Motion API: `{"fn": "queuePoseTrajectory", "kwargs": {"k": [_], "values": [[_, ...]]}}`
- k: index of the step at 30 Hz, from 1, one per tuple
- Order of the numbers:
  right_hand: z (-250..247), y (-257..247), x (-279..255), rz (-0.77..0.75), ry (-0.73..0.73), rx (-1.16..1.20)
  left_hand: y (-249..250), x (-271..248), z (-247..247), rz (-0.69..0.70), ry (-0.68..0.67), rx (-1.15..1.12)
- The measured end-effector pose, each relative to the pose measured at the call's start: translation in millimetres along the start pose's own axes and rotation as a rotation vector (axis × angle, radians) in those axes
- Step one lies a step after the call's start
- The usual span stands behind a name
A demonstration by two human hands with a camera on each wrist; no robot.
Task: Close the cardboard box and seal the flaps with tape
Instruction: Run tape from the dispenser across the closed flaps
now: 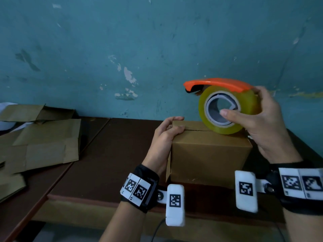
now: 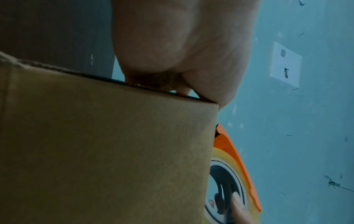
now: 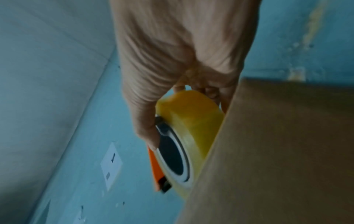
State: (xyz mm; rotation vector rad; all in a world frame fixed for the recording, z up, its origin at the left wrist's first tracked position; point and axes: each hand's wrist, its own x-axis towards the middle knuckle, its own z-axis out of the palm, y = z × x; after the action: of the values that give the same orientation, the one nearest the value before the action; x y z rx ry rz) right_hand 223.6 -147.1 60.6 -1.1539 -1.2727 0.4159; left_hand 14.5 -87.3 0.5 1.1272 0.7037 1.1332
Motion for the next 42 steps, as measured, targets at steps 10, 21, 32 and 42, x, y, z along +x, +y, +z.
{"fn": "queuePoseTrajectory", "kwargs": {"k": [10,21,32,42], "values": [[-3.3,-7.1,-0.1,0.035,-0.008,-0.323,0.4,-1.0,-0.5,0.001,-0.012,0.031],[10.3,6.4,0.9,-0.015,-0.142,-0.025,-3.6,2.8,3.4,0.012,-0.011,0.017],[14.6,6.8,0.6,-0.058,-0.182,-0.088,12.9,7.0,-19.5,0.102,0.144,-0.157],[16.5,6.3,-1.8,0.007,-0.190,-0.055,22.2,4.5,-26.6,0.030,-0.011,-0.190]]}}
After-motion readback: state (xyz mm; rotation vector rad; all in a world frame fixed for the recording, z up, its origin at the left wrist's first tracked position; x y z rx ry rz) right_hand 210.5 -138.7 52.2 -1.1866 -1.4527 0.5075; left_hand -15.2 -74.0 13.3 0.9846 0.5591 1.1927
